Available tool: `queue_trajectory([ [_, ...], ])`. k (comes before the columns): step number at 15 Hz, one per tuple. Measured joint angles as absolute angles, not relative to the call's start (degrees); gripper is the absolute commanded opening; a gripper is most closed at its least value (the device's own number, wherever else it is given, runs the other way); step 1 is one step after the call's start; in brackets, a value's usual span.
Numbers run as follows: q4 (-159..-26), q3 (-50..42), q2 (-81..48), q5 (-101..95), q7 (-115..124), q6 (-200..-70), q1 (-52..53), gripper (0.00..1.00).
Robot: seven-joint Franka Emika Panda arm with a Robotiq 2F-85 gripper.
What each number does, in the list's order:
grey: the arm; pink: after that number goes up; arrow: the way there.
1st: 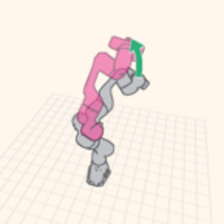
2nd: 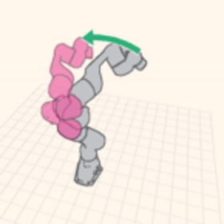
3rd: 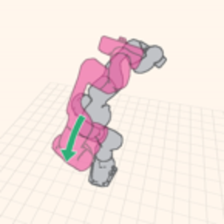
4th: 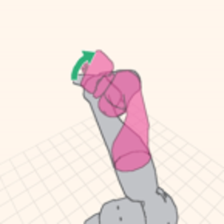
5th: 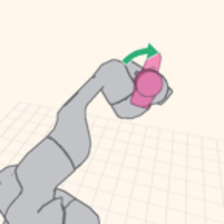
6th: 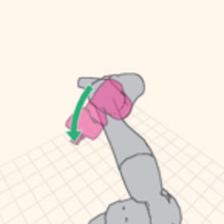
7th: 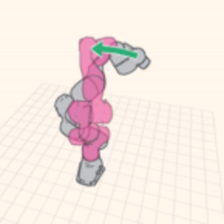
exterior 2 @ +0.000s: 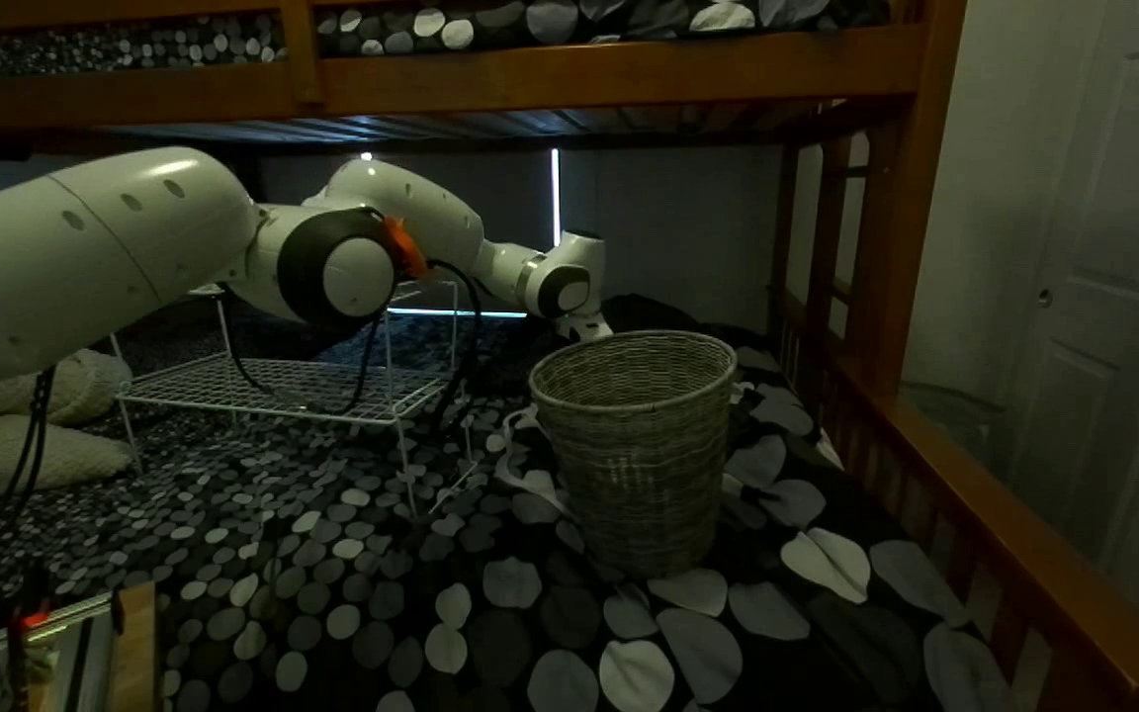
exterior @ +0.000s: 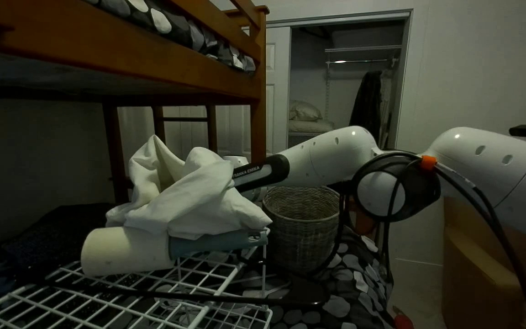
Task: Put the white coat hanger in the basket
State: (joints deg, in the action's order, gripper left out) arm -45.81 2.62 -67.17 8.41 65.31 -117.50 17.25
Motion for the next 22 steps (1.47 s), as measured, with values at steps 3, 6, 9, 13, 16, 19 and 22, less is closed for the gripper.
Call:
queue_trajectory([
  [3,-40.1,3.4,-71.3,9.1,66.5,-114.1,17.4,1.00],
  [6,-37.7,3.7,-72.7,9.3,66.5,-113.2,17.4,0.96],
  [9,-37.7,3.4,-73.1,9.2,67.8,-113.1,17.4,0.97],
  [13,-36.7,3.5,-76.3,9.2,71.3,-113.1,17.6,0.85],
  [16,-34.9,3.3,-78.9,9.1,74.7,-113.1,17.8,0.77],
  [19,-32.4,2.6,-81.1,8.8,78.1,-113.2,17.8,0.76],
  [22,-29.5,2.1,-82.9,8.2,81.0,-113.2,17.7,0.49],
])
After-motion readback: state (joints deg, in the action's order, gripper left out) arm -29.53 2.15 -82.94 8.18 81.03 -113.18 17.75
